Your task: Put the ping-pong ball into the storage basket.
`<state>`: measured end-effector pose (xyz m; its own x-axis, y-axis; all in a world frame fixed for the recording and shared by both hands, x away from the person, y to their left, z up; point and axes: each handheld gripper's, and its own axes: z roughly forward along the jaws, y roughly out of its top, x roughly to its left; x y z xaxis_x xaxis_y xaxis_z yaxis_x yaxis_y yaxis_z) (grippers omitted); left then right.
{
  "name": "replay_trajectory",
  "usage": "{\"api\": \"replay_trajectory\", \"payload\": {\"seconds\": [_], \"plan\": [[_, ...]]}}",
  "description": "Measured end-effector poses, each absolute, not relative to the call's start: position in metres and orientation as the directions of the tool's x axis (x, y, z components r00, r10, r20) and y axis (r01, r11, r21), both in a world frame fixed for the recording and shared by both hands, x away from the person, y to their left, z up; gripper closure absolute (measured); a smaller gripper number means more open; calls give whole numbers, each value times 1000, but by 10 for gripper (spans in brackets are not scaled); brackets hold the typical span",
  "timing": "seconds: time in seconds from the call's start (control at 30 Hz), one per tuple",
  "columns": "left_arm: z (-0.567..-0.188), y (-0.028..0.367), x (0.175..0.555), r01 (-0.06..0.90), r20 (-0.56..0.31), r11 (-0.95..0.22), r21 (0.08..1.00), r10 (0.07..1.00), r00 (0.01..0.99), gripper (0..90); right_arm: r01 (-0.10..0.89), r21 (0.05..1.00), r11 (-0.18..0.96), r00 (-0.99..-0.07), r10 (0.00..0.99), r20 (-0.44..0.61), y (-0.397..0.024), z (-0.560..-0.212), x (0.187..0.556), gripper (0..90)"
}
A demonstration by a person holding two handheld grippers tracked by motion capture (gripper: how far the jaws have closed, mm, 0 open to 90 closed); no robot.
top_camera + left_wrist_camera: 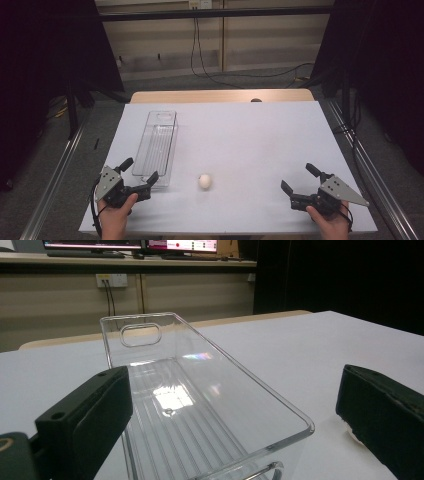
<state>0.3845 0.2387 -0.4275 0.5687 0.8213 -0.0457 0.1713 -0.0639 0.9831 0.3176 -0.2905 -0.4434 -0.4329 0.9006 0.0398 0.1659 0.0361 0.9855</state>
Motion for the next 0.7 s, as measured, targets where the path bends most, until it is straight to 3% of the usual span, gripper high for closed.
{"api": "replay_trajectory", "payload": {"seconds": [0.7], "plan": [[-419,229,386,172,-67,-46,984,796,601,14,158,987,30,-436,899,42,-290,-443,317,5]]}}
